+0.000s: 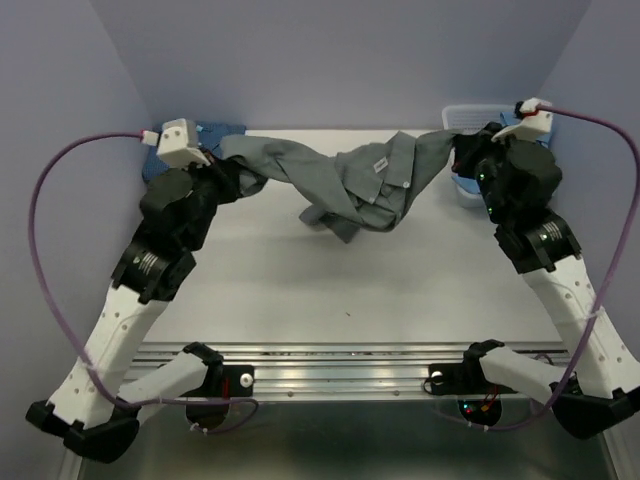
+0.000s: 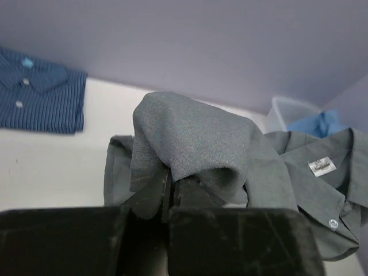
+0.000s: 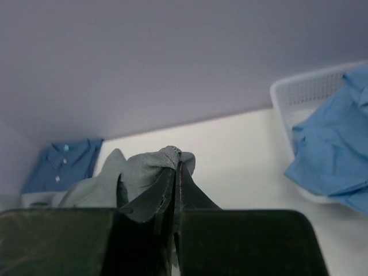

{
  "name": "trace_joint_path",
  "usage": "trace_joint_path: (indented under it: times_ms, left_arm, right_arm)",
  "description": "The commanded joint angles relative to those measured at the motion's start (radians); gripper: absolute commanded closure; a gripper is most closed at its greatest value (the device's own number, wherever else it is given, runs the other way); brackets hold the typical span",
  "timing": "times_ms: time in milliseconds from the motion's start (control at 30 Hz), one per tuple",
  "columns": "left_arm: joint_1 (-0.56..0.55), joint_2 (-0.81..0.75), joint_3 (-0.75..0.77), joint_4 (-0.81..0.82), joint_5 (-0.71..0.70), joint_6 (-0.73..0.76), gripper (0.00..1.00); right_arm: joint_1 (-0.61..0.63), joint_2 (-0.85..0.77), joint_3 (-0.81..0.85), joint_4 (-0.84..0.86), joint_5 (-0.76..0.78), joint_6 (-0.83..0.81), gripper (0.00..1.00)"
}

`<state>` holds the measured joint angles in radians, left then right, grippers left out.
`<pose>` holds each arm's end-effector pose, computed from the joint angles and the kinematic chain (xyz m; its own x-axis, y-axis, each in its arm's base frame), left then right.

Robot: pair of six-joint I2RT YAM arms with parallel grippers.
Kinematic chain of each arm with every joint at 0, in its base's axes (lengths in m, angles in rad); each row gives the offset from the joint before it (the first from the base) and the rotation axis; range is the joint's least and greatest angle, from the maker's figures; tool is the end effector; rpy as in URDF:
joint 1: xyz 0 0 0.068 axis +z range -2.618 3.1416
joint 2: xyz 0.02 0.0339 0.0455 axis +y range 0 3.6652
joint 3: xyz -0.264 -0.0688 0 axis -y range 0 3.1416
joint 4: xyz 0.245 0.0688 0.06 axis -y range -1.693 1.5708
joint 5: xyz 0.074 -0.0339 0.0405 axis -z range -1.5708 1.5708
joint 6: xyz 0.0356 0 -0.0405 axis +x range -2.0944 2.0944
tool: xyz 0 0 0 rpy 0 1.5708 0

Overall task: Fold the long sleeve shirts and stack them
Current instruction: Flatten the shirt out

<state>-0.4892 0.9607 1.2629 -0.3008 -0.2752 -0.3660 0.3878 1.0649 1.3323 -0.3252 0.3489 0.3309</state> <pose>0.1749 -0.0822 0.4602 -0.0749 -0.3503 -0.9336 0.1987 0.9122 -0.3582 0.2081 0.0718 0.4608 -0.0634 0.3039 -0.9506 -0.0199 0.9519 0.3057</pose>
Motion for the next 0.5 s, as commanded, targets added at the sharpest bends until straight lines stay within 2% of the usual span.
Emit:
trace_joint_path:
  times_ms: [0,100,267,467]
  left_arm:
    - [-0.002,-0.141,0.082,0.158,-0.113,0.081,1.00]
    - [0.000,-0.253,0.101,0.181,-0.183,0.091,1.00]
    - [0.000,-0.339,0.121,0.181,-0.252,0.101,1.00]
    - [0.000,-0.291,0.112,0.138,-0.344,0.076,1.00]
  right_arm:
    - [0.003,-0.066,0.105,0.199,0.171,-0.137,0.99]
    - [0.003,-0.098,0.169,0.233,0.247,-0.216,0.99]
    - [0.003,-0.138,0.244,0.259,0.311,-0.309,0.99]
    - [0.003,-0.096,0.242,0.250,0.426,-0.371,0.99]
